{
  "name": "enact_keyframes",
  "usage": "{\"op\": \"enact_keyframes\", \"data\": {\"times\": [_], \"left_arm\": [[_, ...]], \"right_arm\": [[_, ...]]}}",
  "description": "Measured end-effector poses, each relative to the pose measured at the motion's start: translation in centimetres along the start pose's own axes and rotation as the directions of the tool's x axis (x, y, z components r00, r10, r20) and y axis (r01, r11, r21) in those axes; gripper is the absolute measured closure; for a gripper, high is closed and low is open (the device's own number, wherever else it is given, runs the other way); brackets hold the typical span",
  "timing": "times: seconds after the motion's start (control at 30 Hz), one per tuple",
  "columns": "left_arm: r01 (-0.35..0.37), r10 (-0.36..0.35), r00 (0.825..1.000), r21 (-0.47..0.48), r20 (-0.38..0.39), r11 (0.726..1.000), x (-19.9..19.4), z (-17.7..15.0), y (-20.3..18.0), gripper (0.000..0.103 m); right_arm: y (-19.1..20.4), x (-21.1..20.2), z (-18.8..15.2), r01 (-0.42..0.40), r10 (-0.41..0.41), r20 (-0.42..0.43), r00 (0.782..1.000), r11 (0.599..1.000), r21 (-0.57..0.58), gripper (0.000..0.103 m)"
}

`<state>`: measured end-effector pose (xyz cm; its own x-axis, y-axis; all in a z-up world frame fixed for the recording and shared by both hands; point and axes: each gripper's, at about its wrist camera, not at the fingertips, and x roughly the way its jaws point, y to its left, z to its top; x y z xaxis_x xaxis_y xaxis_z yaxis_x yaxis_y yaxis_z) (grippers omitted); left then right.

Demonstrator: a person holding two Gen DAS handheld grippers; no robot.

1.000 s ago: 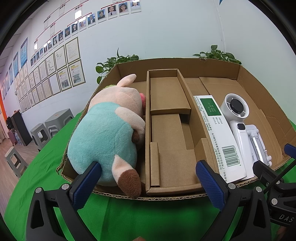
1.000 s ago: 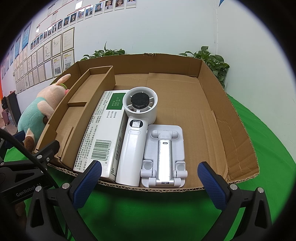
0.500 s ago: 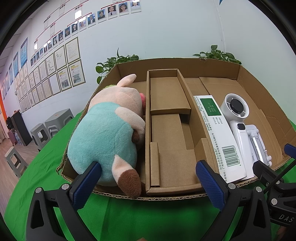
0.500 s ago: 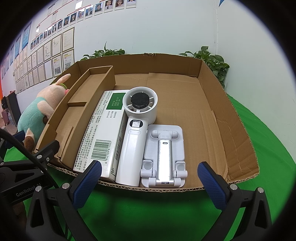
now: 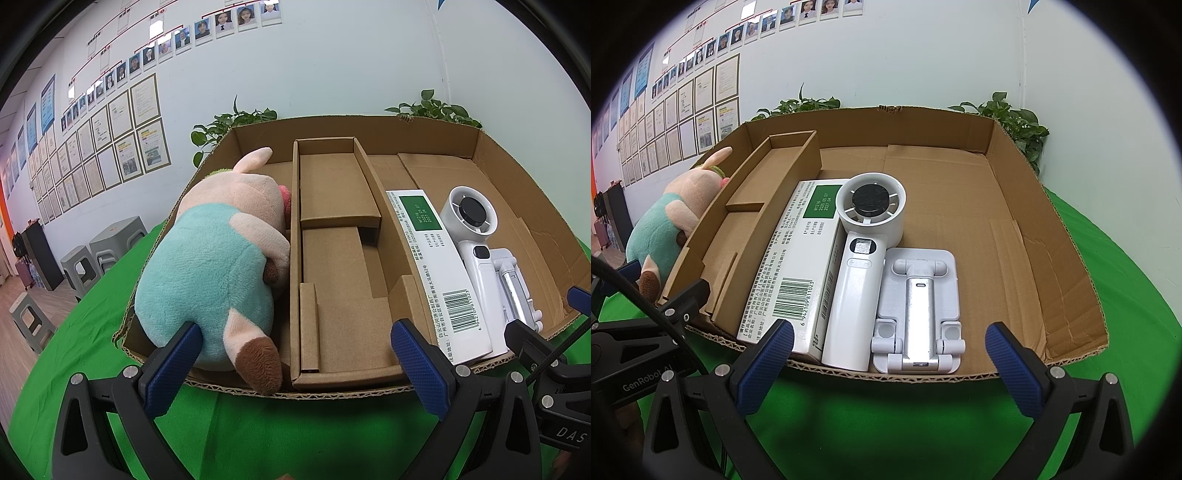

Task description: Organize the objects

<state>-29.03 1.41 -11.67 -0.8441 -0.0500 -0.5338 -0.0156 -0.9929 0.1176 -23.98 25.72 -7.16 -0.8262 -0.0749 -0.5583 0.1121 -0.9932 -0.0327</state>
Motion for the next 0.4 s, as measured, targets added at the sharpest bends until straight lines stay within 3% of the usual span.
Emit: {"op": "enact_keyframes", "data": {"times": [0.4], "left_arm": [[0.012,-0.012,1.0,-0.012,-0.001,1.0,0.11,0.01,0.25,0.0]], "right_arm": [[0.0,-0.02,-0.01,0.0,0.0,0.0,1.0,1.0,0.0,0.0]]}}
